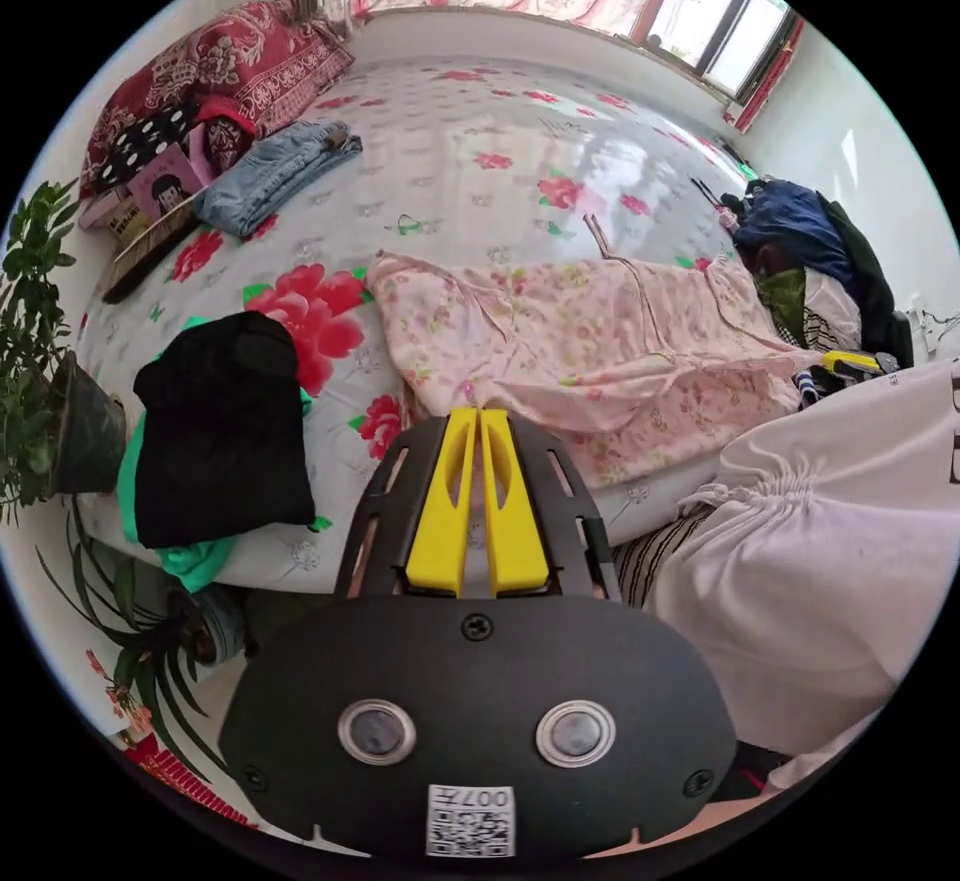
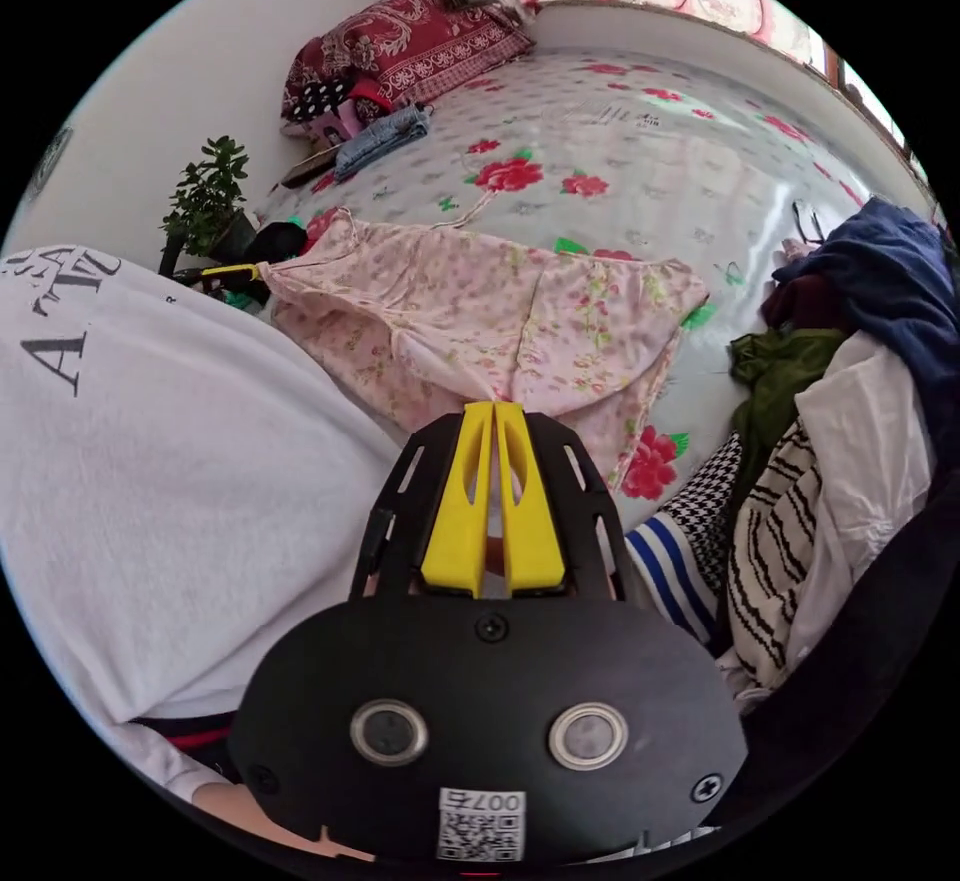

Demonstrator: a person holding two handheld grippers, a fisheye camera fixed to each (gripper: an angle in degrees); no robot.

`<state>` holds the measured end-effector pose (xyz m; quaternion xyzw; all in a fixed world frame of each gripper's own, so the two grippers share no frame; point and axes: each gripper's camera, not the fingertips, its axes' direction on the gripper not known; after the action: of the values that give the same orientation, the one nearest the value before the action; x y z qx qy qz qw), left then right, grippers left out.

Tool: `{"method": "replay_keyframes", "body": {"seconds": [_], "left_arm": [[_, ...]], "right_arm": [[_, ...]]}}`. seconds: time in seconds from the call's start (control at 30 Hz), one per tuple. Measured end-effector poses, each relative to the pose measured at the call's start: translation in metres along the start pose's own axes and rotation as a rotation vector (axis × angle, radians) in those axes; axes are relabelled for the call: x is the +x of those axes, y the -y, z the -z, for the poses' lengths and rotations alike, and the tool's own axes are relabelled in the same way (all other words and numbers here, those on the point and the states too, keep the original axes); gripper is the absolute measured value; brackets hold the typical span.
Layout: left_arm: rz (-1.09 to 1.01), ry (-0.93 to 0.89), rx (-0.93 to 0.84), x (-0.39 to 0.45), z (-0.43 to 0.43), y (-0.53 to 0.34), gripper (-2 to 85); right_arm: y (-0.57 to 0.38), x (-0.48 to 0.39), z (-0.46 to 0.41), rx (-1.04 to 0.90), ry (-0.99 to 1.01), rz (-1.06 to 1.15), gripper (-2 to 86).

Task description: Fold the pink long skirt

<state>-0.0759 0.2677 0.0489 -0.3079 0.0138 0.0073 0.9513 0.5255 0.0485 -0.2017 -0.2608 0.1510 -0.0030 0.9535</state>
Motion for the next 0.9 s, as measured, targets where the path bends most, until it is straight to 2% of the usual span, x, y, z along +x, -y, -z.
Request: {"method": "replay_keyframes", "body": {"seconds": [0.1,0.2,0.4,0.5,0.6,0.8,0.9], "left_arm": [[0.029,0.016,-0.113,0.009,-0.043,-0.015,-1.0],[0.053,0.026,-0.228,0.021,-0.084,-0.023,-1.0],[-0.027,0.114,-0.187,0.033,-0.054,-0.015,-1.0],[0.019,0.102,-0.230,0.035,-0.071,-0.024,-0.9],[0.109,0.106,-0.188,0.033,-0.073,-0.024,-0.6],[0.123,0.151,-0.195,0.044,-0.060,-0.031,4.3],[0.236,0.182,-0.135,0.039,-0.034,-0.054,6.0]], "right_arm": [[-0.016,0.005,-0.030,-0.071,0.013,-0.026,-0.2],[-0.035,0.014,-0.082,-0.231,0.028,-0.058,-0.2],[-0.045,0.019,-0.070,-0.208,-0.034,-0.033,-0.2],[-0.054,0.033,-0.086,-0.238,0.009,-0.072,-0.2],[-0.069,0.044,-0.106,-0.272,0.035,-0.098,-0.1],[-0.092,0.062,-0.080,-0.229,0.054,-0.092,1.0],[-0.105,0.075,-0.059,-0.163,0.037,-0.140,1.9]]}}
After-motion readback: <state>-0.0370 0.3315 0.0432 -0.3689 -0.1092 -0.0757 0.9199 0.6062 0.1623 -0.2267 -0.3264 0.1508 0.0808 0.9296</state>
